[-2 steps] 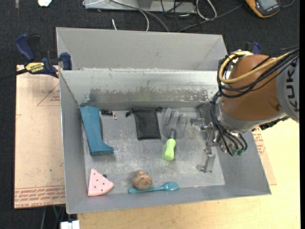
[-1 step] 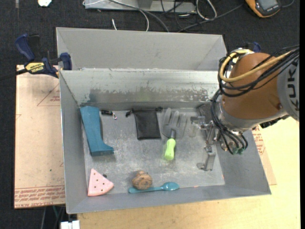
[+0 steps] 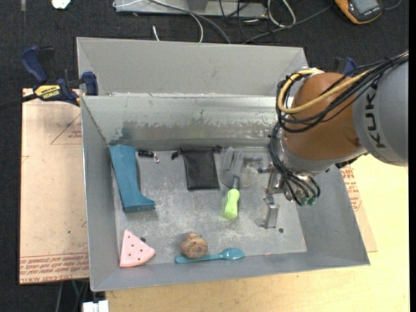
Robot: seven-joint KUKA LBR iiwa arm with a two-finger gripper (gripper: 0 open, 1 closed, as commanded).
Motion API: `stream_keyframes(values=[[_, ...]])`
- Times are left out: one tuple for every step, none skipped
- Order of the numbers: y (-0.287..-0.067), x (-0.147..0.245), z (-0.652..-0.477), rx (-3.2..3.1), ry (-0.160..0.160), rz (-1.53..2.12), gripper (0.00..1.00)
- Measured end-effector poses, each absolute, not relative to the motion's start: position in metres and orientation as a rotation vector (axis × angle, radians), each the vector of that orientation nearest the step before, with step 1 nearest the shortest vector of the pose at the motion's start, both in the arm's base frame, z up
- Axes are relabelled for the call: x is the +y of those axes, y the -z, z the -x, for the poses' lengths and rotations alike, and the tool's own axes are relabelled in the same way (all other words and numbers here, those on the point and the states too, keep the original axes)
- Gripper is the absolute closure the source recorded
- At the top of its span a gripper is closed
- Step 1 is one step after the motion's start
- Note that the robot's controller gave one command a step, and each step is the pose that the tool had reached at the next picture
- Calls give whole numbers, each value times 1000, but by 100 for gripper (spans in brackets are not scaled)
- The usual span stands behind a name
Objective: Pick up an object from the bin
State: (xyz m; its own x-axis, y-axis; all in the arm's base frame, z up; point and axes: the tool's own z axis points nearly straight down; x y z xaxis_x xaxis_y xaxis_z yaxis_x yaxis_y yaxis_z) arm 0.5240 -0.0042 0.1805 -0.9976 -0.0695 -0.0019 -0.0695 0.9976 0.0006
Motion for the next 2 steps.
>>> stream_keyframes(values=[[-169,22,-555,3130,-1,147,0],[-161,40,-556,3139,-2,52,0]])
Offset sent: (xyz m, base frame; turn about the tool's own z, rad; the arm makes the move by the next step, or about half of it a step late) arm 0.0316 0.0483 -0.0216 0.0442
